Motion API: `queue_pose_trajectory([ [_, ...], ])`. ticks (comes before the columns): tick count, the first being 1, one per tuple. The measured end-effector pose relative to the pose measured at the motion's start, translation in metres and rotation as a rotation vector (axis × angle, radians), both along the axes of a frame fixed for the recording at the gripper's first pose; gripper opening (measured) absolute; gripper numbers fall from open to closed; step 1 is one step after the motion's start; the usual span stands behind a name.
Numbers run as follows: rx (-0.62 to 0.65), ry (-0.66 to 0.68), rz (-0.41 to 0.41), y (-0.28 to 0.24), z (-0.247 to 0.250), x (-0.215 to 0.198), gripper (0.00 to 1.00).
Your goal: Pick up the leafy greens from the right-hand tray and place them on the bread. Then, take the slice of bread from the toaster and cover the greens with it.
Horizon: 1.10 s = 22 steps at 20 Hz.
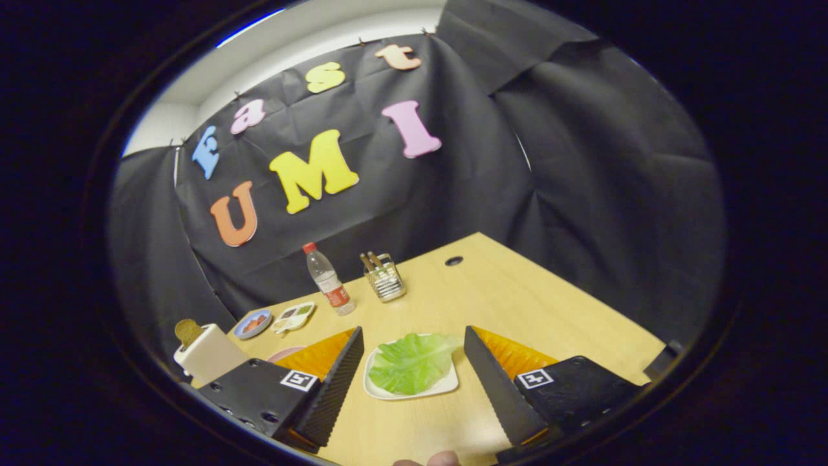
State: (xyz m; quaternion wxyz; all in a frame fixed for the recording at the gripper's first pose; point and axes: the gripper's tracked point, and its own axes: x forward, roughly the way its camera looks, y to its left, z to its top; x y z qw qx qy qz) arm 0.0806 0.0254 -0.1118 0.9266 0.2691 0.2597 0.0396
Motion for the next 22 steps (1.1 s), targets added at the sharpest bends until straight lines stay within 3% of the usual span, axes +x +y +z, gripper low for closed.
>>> queue_pose_trajectory([
  [7, 0.223, 0.222, -0.081, 0.008, -0.067, 0.037, 0.96],
  [14, 0.367, 0.322, -0.152, 0.013, -0.100, 0.077, 0.94],
  [18, 0.380, 0.348, -0.155, 0.014, -0.108, 0.083, 0.69],
  [22, 0.397, 0.361, -0.169, 0.007, -0.111, 0.082, 0.24],
])
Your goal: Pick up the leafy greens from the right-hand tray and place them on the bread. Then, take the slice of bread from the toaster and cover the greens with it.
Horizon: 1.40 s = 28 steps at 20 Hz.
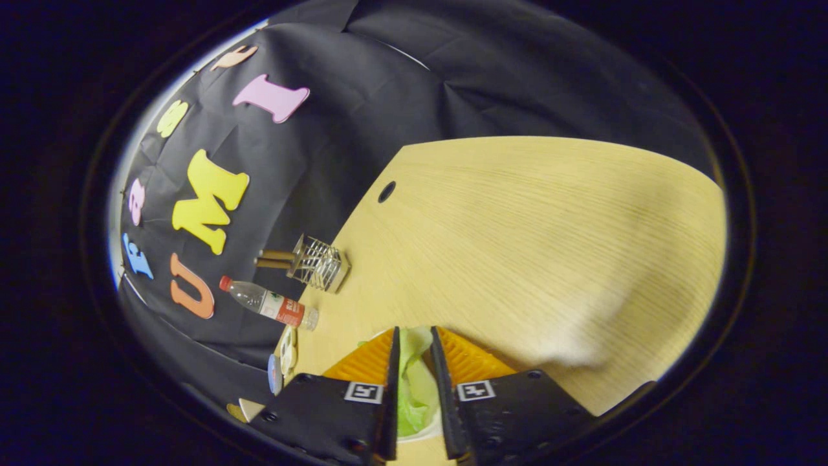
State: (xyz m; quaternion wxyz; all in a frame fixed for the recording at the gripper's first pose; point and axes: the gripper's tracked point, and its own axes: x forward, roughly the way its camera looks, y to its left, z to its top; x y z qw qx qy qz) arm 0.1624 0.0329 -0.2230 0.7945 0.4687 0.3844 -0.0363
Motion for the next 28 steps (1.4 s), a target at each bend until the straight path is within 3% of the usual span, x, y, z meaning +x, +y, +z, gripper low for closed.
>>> queue_pose_trajectory([
  [1, -0.004, -0.002, -0.002, -0.002, -0.002, 0.001, 0.13],
  [3, -0.016, -0.010, 0.003, -0.006, 0.000, 0.000, 0.00],
  [8, -0.028, -0.113, 0.034, -0.006, 0.034, 0.000, 0.00],
  [15, -0.024, -0.286, 0.085, 0.031, 0.121, -0.008, 0.00],
  [21, 0.036, -0.369, 0.183, 0.117, 0.172, -0.028, 0.00],
  [28, 0.139, -0.385, 0.338, 0.258, 0.182, -0.047, 0.00],
])
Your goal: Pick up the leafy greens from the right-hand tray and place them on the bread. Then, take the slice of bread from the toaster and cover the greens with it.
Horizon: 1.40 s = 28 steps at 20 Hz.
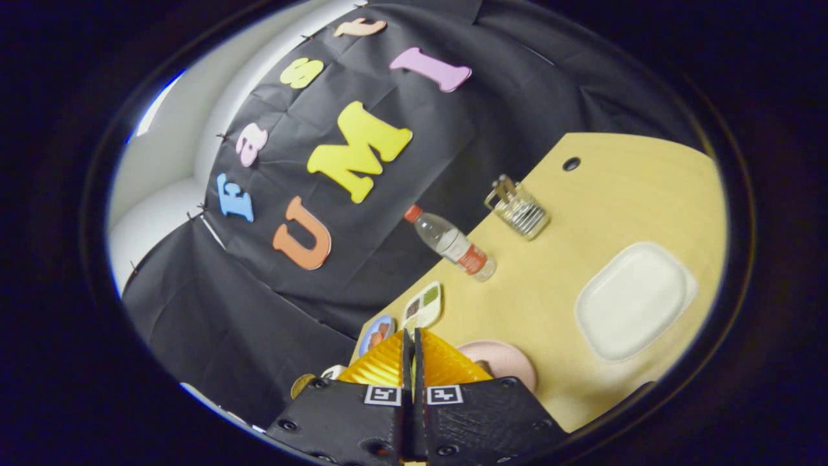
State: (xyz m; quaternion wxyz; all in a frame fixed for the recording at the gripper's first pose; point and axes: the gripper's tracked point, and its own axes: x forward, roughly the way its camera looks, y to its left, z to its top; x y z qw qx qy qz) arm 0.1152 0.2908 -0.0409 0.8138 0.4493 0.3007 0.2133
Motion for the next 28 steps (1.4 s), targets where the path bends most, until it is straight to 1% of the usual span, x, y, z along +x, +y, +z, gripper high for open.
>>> queue_pose_trajectory([
  [4, 0.029, 0.003, 0.078, 0.060, -0.008, -0.016, 0.00],
  [7, 0.036, 0.020, 0.091, 0.072, -0.022, -0.020, 0.00],
  [9, 0.032, 0.045, 0.070, 0.067, -0.036, -0.015, 0.00],
  [13, -0.024, 0.083, 0.025, 0.042, -0.069, -0.005, 0.00],
  [17, -0.093, 0.130, 0.029, 0.026, -0.101, -0.010, 0.00],
  [20, -0.171, 0.111, 0.029, 0.014, -0.113, -0.009, 0.00],
  [22, -0.205, 0.093, 0.035, 0.011, -0.116, -0.008, 0.03],
  [23, -0.214, 0.084, 0.046, 0.009, -0.116, -0.009, 0.11],
  [25, -0.250, 0.072, 0.063, 0.006, -0.116, -0.012, 0.32],
  [28, -0.326, 0.008, 0.029, -0.011, -0.105, -0.013, 0.61],
])
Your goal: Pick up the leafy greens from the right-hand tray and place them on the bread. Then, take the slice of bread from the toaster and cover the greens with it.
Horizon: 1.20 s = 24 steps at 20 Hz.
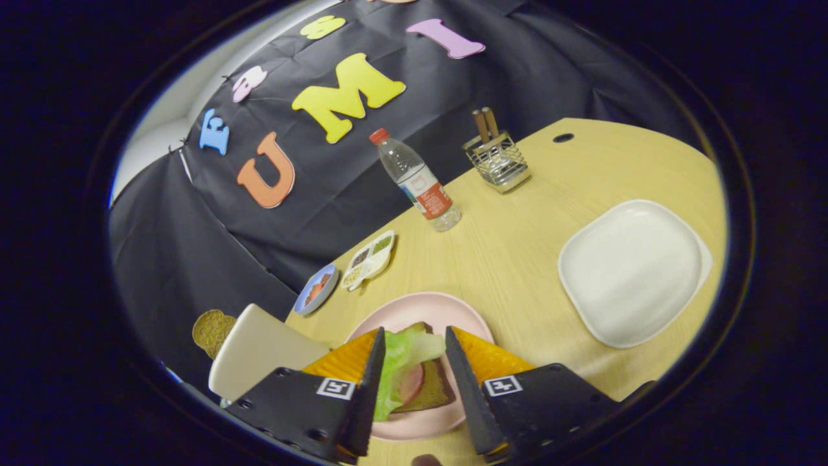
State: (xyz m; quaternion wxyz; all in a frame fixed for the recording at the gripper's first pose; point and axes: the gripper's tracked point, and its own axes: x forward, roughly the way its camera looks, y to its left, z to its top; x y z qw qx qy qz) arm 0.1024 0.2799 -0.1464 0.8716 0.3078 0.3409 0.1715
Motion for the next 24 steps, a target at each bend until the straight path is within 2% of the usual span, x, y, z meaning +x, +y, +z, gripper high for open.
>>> queue_pose_trajectory([
  [3, -0.081, -0.078, -0.045, -0.019, 0.018, 0.003, 0.89],
  [4, -0.112, -0.118, -0.061, -0.023, 0.028, 0.000, 0.93],
  [8, -0.245, -0.315, -0.105, -0.025, 0.087, -0.018, 0.95],
  [13, -0.324, -0.452, -0.136, 0.018, 0.150, -0.051, 0.96],
  [17, -0.315, -0.525, -0.064, 0.097, 0.186, -0.081, 0.96],
  [20, -0.333, -0.532, 0.004, 0.157, 0.188, -0.099, 0.96],
  [24, -0.332, -0.489, 0.054, 0.212, 0.176, -0.105, 0.96],
])
